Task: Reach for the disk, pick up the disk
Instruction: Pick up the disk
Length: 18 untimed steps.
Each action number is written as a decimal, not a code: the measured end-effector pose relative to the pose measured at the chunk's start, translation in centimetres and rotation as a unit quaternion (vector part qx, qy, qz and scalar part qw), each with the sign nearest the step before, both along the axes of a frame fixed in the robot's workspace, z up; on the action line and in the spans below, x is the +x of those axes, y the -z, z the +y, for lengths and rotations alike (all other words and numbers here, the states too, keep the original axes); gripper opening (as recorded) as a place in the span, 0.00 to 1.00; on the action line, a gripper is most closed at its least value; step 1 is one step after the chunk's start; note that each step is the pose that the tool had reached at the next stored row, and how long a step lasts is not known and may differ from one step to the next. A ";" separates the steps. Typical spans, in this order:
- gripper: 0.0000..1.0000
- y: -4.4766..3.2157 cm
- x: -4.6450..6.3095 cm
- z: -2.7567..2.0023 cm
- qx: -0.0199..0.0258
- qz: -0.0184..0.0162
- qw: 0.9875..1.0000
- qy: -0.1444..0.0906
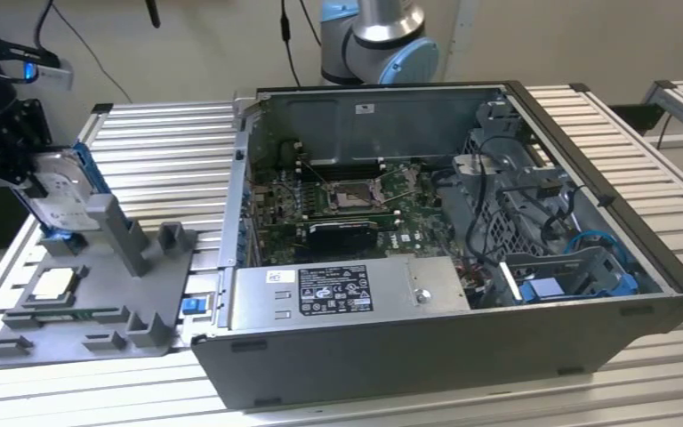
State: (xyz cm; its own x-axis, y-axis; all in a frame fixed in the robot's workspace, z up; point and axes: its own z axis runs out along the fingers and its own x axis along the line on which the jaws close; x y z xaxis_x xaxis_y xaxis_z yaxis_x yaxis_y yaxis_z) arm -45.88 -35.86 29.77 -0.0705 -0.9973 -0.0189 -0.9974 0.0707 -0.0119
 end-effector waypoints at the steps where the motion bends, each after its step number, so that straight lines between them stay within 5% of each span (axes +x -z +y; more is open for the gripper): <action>1: 0.00 -0.11 0.0 0.00 0.000 0.000 1.000 0.000; 18: 0.00 -2.16 0.0 0.00 0.000 0.000 1.000 0.000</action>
State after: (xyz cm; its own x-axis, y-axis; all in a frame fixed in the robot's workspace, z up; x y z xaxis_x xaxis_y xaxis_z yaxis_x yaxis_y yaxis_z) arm -45.88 -35.86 31.93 -0.0705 -0.9973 -0.0189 -0.9974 0.0707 -0.0118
